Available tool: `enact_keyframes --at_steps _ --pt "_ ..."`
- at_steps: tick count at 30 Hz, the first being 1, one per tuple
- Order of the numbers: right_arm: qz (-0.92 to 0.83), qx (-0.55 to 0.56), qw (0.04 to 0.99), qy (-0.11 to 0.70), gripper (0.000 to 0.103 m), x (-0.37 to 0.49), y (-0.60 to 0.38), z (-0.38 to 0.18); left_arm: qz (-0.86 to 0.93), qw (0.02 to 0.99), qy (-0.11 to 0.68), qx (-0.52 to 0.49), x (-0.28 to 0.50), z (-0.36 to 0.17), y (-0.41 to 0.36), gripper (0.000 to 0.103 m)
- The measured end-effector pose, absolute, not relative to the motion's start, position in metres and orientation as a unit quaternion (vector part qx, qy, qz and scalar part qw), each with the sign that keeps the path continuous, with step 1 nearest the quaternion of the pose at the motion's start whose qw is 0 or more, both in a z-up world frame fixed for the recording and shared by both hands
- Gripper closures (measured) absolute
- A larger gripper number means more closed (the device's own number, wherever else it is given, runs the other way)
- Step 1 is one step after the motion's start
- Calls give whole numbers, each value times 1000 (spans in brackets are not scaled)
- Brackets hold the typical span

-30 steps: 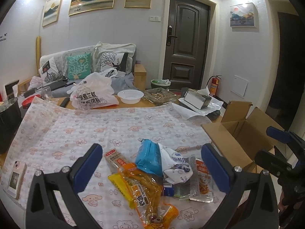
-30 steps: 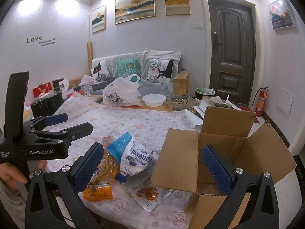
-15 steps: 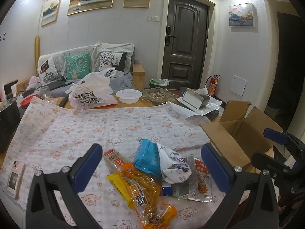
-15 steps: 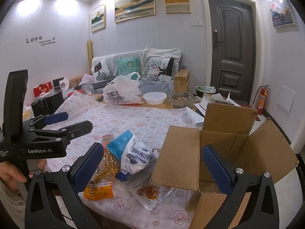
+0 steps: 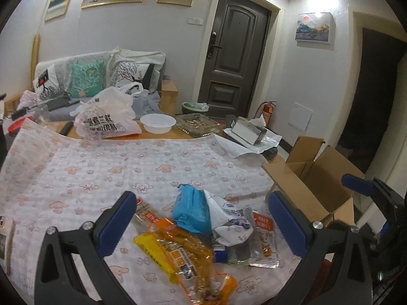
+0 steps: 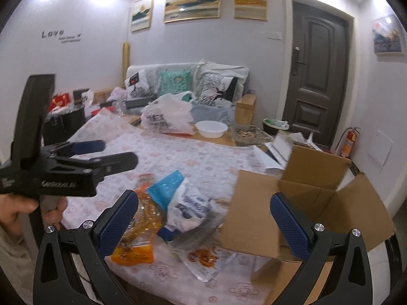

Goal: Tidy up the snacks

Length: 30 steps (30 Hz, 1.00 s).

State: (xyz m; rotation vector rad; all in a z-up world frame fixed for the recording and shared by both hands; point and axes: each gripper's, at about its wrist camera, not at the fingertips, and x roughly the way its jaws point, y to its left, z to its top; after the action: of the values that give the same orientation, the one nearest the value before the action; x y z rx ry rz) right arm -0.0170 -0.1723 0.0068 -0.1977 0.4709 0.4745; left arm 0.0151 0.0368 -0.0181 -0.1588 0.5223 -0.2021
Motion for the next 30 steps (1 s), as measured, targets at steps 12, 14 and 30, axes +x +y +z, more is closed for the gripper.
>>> enact_keyframes --at_steps 12,14,30 --pt "339 -100 876 328 6 -2 -83 -60 -72 949 302 -62 34 -65 113 1" --pt "336 -103 866 356 6 4 -74 -80 -85 948 301 -56 36 -71 121 1" --pt "294 -140 847 421 22 36 -54 -139 -139 924 351 -52 68 -107 125 1"
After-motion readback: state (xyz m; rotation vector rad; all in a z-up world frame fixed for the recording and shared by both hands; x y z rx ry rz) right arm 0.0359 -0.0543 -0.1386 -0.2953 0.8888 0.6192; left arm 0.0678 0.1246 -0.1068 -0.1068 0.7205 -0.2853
